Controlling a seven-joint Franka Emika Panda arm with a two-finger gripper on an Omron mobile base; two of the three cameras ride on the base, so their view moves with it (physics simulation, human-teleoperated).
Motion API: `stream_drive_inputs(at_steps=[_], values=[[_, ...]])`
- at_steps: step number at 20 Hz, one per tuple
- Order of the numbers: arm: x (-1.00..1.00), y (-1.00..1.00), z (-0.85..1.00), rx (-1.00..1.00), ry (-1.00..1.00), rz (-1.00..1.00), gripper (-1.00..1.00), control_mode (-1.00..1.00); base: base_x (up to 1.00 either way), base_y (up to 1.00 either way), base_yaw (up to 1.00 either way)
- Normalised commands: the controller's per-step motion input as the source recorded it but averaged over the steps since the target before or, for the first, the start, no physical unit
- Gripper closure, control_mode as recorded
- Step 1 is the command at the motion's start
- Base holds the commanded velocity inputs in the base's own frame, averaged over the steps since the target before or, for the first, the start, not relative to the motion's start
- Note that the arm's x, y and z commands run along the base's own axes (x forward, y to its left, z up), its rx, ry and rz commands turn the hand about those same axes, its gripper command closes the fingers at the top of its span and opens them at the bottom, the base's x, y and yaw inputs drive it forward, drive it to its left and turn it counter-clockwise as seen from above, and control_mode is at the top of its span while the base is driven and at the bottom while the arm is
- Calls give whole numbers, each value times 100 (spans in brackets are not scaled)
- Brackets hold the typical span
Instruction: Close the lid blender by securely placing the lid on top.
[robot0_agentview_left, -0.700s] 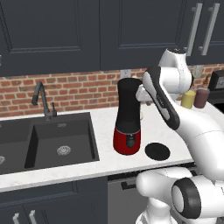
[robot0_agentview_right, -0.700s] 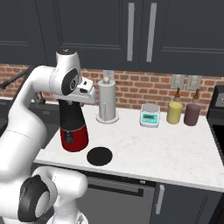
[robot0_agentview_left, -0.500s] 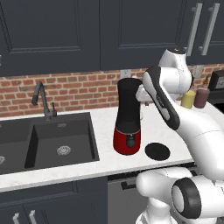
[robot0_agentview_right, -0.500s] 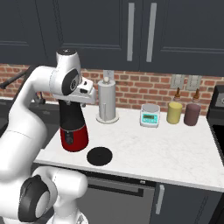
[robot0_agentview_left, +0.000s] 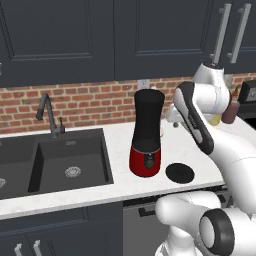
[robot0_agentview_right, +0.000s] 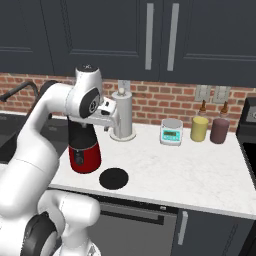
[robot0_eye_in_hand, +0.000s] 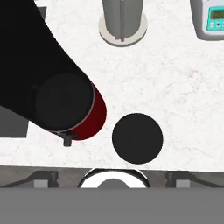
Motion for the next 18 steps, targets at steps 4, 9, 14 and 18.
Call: stream_drive_inputs(at_steps=[4, 9, 14, 18], values=[[-22, -38, -23, 0, 0, 0, -100, -100, 0, 0, 0], [-19, -22, -29, 0, 4, 0, -100, -100, 0, 0, 0], [-5, -7, -44, -2, 10, 0, -100, -100, 0, 0, 0], [0, -6, -45, -2, 6, 0, -100, -100, 0, 0, 0]])
